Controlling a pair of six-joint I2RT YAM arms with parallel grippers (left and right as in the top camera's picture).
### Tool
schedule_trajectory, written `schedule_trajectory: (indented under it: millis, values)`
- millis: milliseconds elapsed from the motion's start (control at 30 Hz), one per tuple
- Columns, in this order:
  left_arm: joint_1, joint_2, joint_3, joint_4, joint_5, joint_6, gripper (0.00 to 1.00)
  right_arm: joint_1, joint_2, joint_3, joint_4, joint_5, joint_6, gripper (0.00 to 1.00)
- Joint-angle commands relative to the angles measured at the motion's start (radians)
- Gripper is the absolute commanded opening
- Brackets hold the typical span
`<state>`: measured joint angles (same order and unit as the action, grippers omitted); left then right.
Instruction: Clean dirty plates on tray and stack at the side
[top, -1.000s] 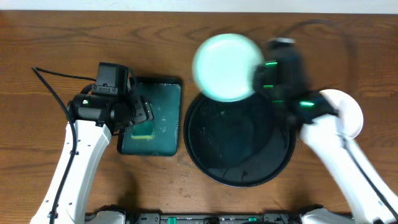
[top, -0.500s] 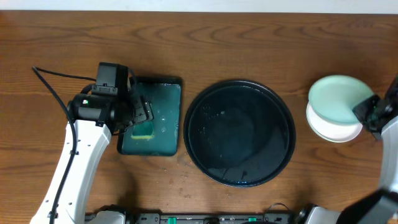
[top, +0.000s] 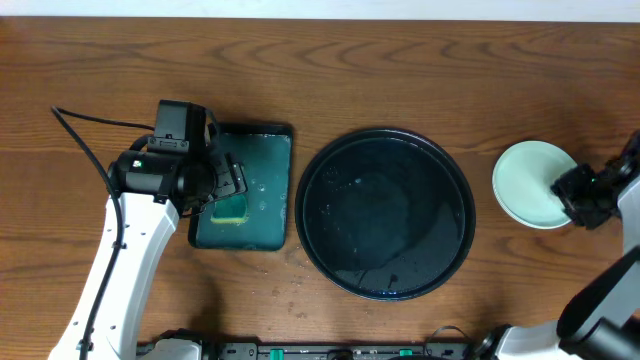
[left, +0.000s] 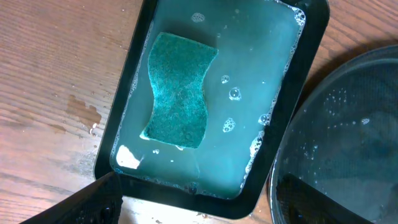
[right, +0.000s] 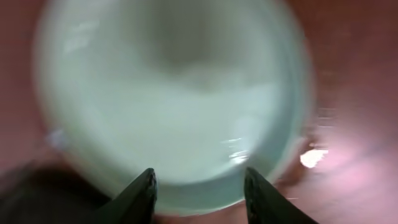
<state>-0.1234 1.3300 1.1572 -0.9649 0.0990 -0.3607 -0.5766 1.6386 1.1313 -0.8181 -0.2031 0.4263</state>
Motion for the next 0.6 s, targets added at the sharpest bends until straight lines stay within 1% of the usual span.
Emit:
schedule_trajectory:
  millis: [0, 100, 200, 233, 333, 367, 400, 500, 567]
  values:
    - [0.002, -0.004, 0.016, -0.003, -0.002, 0.013, 0.8, 0.066, -0.143, 0.039, 0.008, -0.29, -0.126, 0.44]
    - [0.002, -0.004, 0.016, -0.003, -0.002, 0.013, 0.8, 0.149, -0.278, 0.039, 0.032, -0.46, -0.222, 0.42]
    - [0.002, -0.004, 0.016, -0.003, -0.002, 0.013, 0.81, 0.266, -0.408, 0.039, 0.031, -0.549, -0.333, 0.43]
    - [0.002, -0.004, 0.016, -0.003, -0.002, 0.012, 0.8, 0.311, -0.445, 0.039, 0.026, -0.559, -0.361, 0.44]
    - [0.002, -0.004, 0.016, -0.003, -0.002, 0.013, 0.8, 0.462, -0.539, 0.039, 0.008, -0.561, -0.414, 0.51]
    - [0.002, -0.004, 0.016, -0.003, -0.002, 0.013, 0.8, 0.502, -0.559, 0.038, 0.003, -0.561, -0.416, 0.63]
    - [0.002, -0.004, 0.016, -0.003, -0.002, 0.013, 0.8, 0.554, -0.583, 0.039, -0.001, -0.56, -0.416, 0.99]
    - [0.002, -0.004, 0.016, -0.003, -0.002, 0.013, 0.8, 0.667, -0.622, 0.038, -0.003, -0.557, -0.411, 0.99]
    - [0.002, -0.004, 0.016, -0.003, -0.002, 0.013, 0.81, 0.725, -0.631, 0.039, -0.01, -0.557, -0.383, 0.99]
